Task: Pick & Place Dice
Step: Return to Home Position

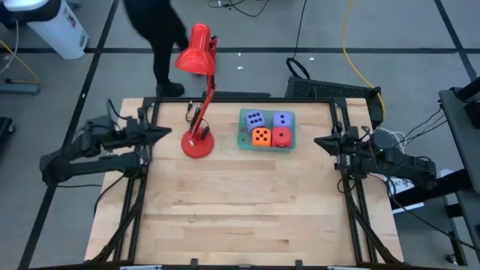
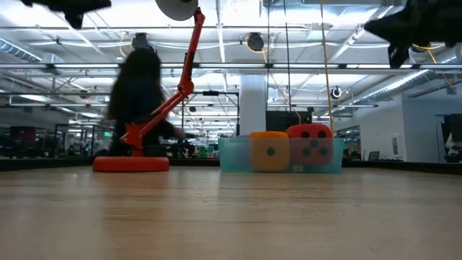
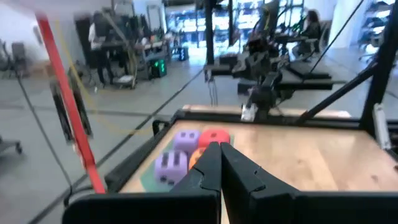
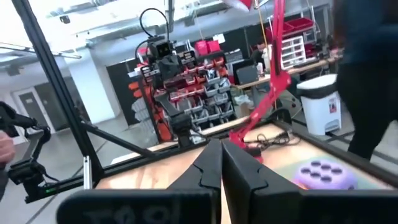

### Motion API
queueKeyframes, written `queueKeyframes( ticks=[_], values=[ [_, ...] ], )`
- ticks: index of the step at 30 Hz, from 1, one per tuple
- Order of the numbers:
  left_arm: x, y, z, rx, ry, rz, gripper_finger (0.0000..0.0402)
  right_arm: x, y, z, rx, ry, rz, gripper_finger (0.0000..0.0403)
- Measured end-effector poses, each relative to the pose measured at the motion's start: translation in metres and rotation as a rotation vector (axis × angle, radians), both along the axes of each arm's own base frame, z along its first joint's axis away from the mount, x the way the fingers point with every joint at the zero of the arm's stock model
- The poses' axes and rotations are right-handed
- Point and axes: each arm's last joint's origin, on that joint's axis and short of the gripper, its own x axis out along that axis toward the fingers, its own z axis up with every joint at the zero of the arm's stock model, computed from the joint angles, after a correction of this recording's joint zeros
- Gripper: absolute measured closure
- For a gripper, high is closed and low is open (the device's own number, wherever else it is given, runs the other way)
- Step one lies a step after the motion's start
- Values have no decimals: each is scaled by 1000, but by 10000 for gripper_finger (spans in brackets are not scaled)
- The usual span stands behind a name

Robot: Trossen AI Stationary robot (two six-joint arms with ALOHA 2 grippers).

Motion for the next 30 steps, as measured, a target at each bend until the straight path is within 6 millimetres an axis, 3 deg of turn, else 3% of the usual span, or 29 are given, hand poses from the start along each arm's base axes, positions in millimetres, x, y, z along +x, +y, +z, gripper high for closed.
queueKeyframes(
  ticks=[9,13,28,30],
  values=[
    [22,6,-66,-50,-4,8,401,21,-4,-48,16,27,4,402],
    [22,6,-86,-58,44,16,401,26,-5,-69,44,44,8,402],
    [19,5,-147,-148,67,6,401,26,-7,-65,25,-28,-49,403],
    [20,5,-147,-157,74,10,401,26,-7,-64,34,-33,-47,403]
  ],
)
